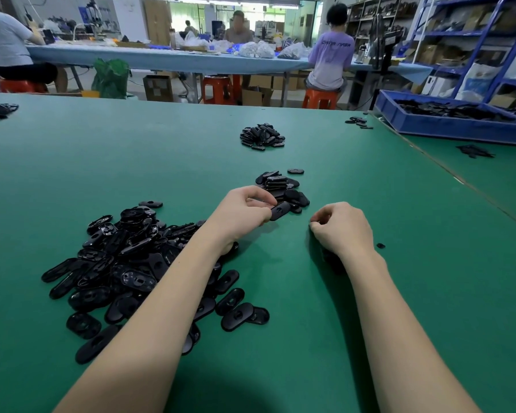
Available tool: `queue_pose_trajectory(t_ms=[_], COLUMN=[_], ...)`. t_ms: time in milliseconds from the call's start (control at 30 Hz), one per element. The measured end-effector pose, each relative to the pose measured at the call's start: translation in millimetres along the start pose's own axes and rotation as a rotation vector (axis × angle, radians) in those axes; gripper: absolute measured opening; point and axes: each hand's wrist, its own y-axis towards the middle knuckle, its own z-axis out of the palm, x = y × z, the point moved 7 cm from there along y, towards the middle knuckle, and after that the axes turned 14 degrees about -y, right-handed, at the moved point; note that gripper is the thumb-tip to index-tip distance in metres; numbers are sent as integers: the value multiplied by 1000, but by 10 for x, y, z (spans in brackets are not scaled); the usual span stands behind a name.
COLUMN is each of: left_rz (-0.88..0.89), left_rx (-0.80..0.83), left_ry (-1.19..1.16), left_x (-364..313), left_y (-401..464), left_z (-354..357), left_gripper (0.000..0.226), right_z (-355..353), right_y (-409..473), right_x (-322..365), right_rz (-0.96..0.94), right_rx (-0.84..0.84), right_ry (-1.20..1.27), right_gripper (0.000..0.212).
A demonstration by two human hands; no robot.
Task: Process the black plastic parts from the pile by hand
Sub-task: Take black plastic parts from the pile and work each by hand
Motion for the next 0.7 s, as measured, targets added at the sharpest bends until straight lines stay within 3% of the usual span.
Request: queue_pose_trajectory(t_ms=[100, 267, 467, 700], left_rz=[10, 48, 77, 58], left_rx=[-10, -13, -32, 54], left_ry=[3, -9, -57, -138], left_x=[10, 9, 8, -26], left_y=[12, 24, 28, -12], left_z=[-8, -17, -33, 49], left_gripper=[25, 21, 15, 13], right_z=[-25, -79, -143, -109], right_y=[9, -63, -98, -110], right_x=[16, 199, 249, 323], right_rz=[-18, -80, -105, -160], right_rx=[-2, 188, 216, 192], right_ry=[157, 755, 826, 711], right_gripper=[9, 8, 7, 6])
